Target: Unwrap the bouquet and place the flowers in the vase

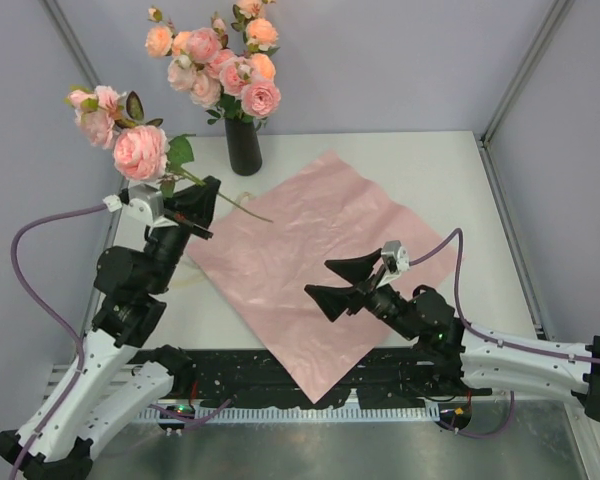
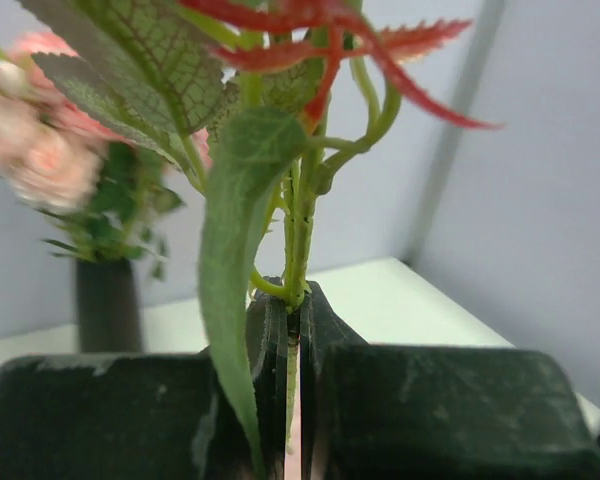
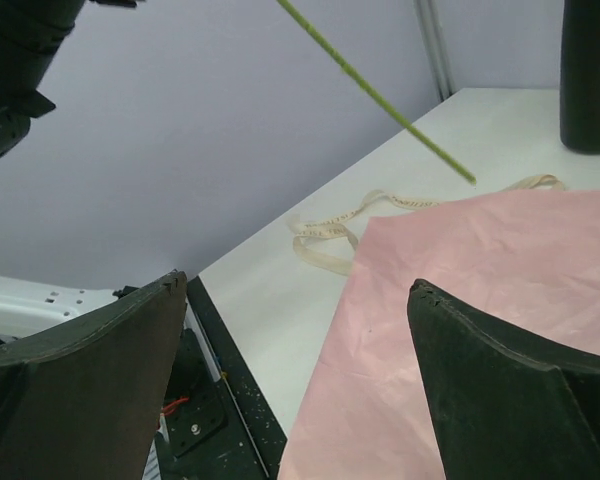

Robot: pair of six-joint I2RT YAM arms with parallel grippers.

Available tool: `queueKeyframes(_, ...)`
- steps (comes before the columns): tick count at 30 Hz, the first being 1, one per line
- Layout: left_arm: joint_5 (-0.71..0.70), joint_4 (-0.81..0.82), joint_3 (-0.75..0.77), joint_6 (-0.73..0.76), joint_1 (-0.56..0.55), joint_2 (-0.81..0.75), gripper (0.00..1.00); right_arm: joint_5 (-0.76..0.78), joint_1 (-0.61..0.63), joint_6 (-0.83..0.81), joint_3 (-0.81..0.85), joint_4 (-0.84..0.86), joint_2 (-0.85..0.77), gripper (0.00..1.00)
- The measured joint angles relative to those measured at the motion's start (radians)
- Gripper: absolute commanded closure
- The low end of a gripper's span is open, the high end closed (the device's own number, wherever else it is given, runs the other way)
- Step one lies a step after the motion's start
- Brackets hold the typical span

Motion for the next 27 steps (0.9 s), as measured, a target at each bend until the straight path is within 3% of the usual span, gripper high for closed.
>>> queueKeyframes(7,-0.199,0.103,0.173,0.254,0.105,0.253,1.00,0.054,0.000,-0.013,-0.011,-0.084,-0.065,0.05)
queueKeyframes(12,-0.193,0.164,0.358,0.258,0.212,0.522,1.00,0.077,0.000,-0.032,-0.013,-0.128,-0.086,0.04)
queueKeyframes(18,-0.149,0.200,0.576,0.257,0.245,0.757,1.00,0.107,0.000,-0.067,-0.013,-0.133,-0.085,0.05)
queueKeyframes(27,-0.108,0.246,0.787,0.231,0.278,0.970,1.00,0.114,0.000,-0.118,0.015,-0.145,-0.024,0.04)
